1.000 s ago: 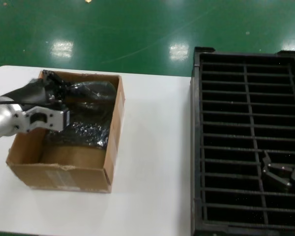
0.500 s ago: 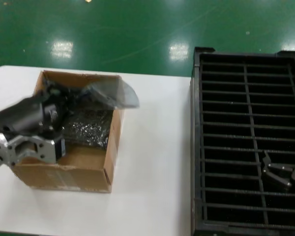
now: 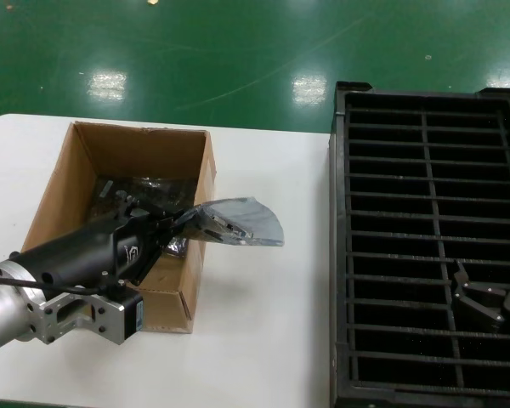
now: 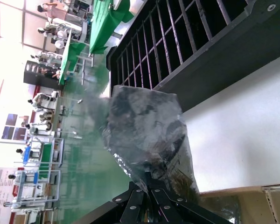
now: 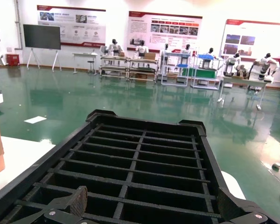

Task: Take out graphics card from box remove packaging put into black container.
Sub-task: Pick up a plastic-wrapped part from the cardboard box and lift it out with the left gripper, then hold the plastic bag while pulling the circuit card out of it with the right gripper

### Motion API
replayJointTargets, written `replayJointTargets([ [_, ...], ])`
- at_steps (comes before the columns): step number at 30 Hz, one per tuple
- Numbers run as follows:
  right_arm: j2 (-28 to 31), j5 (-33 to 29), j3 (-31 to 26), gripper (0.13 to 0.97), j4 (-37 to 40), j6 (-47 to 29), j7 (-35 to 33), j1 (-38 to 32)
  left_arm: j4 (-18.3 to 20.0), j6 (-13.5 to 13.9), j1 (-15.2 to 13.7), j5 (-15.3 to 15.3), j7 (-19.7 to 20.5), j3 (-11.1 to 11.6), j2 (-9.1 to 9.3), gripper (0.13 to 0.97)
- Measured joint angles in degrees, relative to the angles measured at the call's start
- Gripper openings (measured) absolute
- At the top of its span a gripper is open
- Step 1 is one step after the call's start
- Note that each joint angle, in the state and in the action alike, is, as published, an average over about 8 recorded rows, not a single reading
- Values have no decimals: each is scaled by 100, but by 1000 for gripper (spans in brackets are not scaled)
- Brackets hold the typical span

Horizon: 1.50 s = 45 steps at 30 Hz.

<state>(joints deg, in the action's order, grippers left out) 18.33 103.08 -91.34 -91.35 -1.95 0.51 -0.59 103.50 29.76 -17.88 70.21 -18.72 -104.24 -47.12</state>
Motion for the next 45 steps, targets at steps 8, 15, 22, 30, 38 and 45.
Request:
replayJointTargets([
  [8,-19,9,24,966,14,-36,-11,-3,-5,-8,2,8,-16,-12,11,140],
  [15,-170,100,164,962,151,-445,-214,-147,-5,-8,2,8,-17,-12,12,140],
  [22,-224,139,-169,937,146,-1000,-350,-496,-5,-7,3,8,-17,-12,12,140],
  [30,-109,-10,-836,899,79,-1251,-23,-924,-5,-7,3,8,-17,-12,12,140],
  [38,144,-224,-1423,788,108,-1547,384,-1222,-5,-7,3,8,-17,-11,12,140],
  [45,270,-352,-1680,652,229,-1867,326,-1407,-5,-7,3,8,-17,-11,12,140],
])
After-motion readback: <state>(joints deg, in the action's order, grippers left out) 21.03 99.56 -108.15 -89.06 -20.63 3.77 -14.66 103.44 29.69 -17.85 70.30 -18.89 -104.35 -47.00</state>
